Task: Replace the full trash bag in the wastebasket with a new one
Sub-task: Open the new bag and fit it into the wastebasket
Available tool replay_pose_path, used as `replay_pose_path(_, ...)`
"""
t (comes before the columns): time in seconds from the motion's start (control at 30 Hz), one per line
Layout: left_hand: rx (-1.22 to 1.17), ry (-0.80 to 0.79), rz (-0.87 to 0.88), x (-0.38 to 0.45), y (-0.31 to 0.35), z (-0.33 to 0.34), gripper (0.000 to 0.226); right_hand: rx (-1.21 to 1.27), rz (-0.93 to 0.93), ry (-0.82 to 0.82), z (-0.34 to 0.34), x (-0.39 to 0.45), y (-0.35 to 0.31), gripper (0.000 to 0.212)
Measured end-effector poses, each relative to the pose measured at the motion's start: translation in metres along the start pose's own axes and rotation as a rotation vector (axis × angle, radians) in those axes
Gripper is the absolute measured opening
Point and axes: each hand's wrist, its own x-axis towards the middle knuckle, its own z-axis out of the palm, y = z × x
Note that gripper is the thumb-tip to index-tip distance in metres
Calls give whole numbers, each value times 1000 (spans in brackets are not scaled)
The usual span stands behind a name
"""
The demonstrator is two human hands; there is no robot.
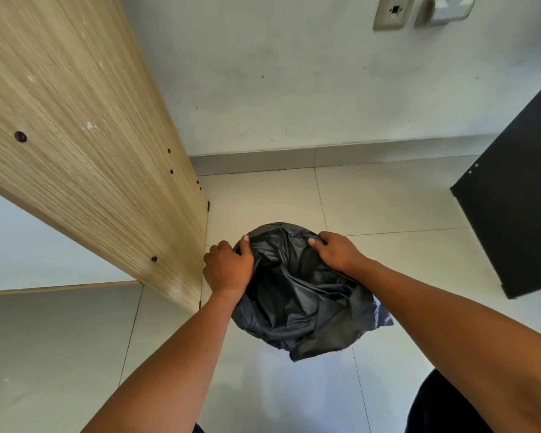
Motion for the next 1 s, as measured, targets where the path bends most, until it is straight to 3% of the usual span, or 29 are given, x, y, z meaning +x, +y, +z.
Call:
replay_pose_path(0.1,82,-14,4,-4,-1,-5,69,86,33,49,4,1,-5,44)
replay_pose_path(0.23,128,-38,43,-3,-6,-9,50,188,43,140,12,0,-11,31)
replay_pose_path(0.3,76,-78,110,2,-3,-11,42,214,33,112,14,2,-12,31)
replay_pose_path(0.47,-151,-330,373,16,14,-15,58,461,72,-54,13,8,-24,20)
replay_pose_path(0.6,19,-377,423,20,22,-7,56,504,47,-93,18,5,-29,19)
replay_pose_path(0.83,-57,-305,243,2,3,-6,49,206,5,-149,-2,-5,-26,47)
replay_pose_path(1.0,-130,-259,61,2,-2,-6,54,178,76,-302,-21,-10,-10,39)
